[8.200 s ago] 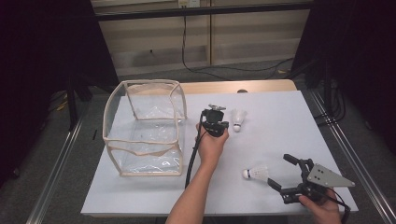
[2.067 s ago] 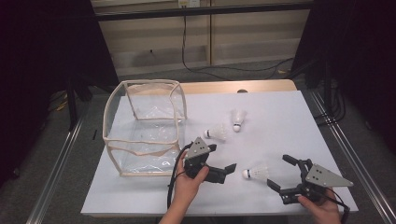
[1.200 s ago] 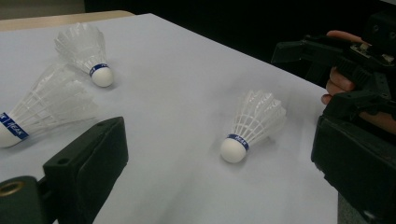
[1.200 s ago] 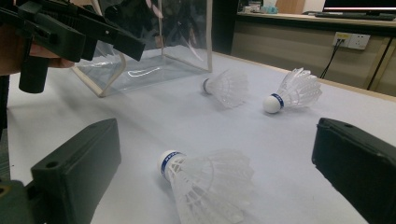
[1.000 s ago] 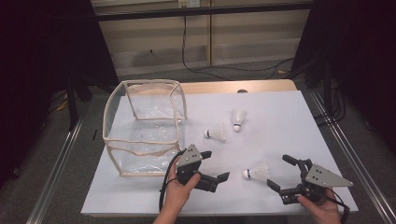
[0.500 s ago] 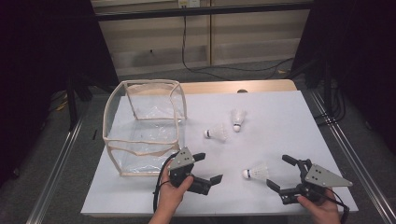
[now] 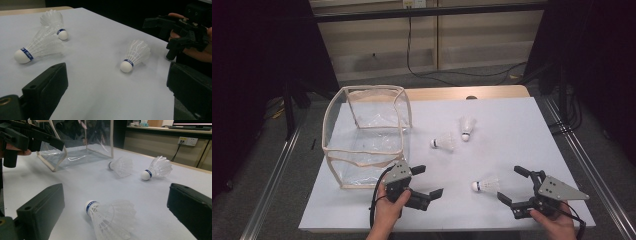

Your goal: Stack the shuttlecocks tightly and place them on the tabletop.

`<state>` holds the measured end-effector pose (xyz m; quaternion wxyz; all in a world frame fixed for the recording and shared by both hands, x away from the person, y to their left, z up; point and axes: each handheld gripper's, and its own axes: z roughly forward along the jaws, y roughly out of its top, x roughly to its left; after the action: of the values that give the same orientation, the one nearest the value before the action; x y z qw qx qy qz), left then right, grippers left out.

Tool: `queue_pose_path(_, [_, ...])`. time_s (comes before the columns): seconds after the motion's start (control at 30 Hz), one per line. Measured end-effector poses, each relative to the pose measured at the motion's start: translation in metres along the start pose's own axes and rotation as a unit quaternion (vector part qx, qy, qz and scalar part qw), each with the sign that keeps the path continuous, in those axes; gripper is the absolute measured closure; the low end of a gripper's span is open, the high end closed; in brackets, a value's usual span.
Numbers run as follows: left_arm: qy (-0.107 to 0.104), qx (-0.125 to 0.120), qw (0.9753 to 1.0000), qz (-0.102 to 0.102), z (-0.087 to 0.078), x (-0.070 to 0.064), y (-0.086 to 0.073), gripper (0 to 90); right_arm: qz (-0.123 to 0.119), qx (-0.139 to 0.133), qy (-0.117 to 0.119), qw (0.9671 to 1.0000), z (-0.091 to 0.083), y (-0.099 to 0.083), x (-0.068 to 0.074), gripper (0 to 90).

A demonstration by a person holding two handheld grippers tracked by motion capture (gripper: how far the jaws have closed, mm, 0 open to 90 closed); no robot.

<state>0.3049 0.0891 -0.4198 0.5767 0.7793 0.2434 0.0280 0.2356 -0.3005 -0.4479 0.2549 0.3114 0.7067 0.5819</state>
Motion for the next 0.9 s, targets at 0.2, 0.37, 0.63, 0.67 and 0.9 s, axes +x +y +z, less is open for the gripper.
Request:
queue_pose_path(0.2, [-0.004, 0.0, 1.0, 0.001, -0.004, 0.001, -0.002, 3.8, 0.0, 0.0, 0.0, 1.0, 0.0, 0.0, 0.0, 0.7])
queue_pose_path(0.37, [-0.003, -0.001, 1.0, 0.002, -0.007, 0.003, -0.003, 3.8, 0.0, 0.0, -0.001, 1.0, 0.0, 0.0, 0.0, 0.6])
queue_pose_path(0.63, [0.0, -0.002, 1.0, 0.003, -0.014, 0.006, -0.005, 3.8, -0.001, 0.0, -0.002, 1.0, 0.0, 0.0, 0.0, 0.6])
queue_pose_path(0.67, [0.001, -0.002, 1.0, 0.003, -0.015, 0.006, -0.006, 3.7, 0.0, -0.001, -0.001, 1.0, 0.0, 0.0, 0.0, 0.6])
queue_pose_path(0.9, [0.009, -0.001, 1.0, 0.004, -0.02, 0.009, -0.008, 3.7, -0.002, 0.0, 0.0, 1.0, 0.0, 0.0, 0.0, 0.6])
